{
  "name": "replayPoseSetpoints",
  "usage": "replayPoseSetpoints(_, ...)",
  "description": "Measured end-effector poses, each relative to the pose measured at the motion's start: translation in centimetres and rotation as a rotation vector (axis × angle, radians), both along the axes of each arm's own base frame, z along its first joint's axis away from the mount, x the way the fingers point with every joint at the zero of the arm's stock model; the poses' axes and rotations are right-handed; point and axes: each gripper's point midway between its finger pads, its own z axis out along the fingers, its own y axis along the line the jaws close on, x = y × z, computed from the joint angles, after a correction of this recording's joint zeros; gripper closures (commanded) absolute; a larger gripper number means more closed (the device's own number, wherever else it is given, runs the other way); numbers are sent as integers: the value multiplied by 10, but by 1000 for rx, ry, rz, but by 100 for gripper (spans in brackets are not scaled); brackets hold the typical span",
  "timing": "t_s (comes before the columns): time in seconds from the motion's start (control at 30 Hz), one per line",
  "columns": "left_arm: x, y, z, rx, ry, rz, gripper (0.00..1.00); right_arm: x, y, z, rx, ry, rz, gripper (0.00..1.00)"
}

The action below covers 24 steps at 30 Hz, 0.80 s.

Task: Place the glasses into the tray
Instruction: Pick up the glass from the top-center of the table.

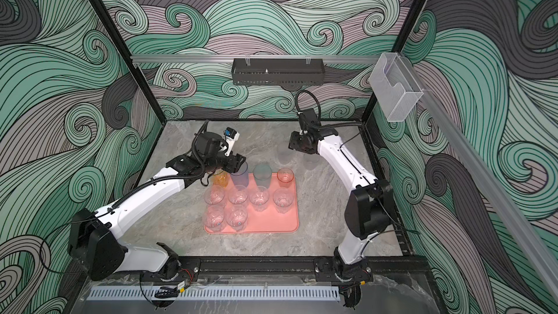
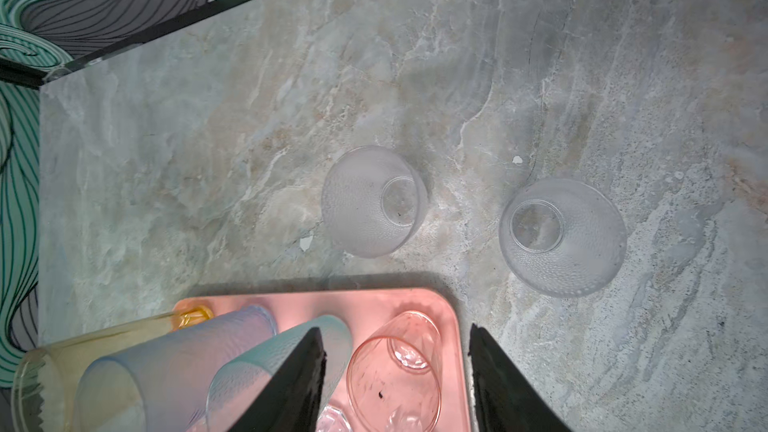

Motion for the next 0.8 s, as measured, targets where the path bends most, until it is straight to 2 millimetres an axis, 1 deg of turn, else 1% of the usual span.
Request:
replayPoseSetpoints(0.2,4,7,-1,27,-13,33,23,17,4,-38,-31,73,6,45)
replayPoseSetpoints(0.3,4,7,-3,32,-7,32,16,25,7,-49,-43,89,12,46)
replayPoseSetpoints(0.43,1,1,-3,11,5,2,17,35,10,-57,-54,95,24,48)
replayPoseSetpoints(0.6,-8,-12,0,-24,1,-98,18,47,15,-65,-53,98,36,55)
replayPoseSetpoints(0.7,-19,-18,-4,-21,-23,-183,18,51,17,-75,-62,110,45,58)
replayPoseSetpoints(0.8,-32,-19,-9,-2,-69,-269,18,50,17,-86,-75,130,56,63)
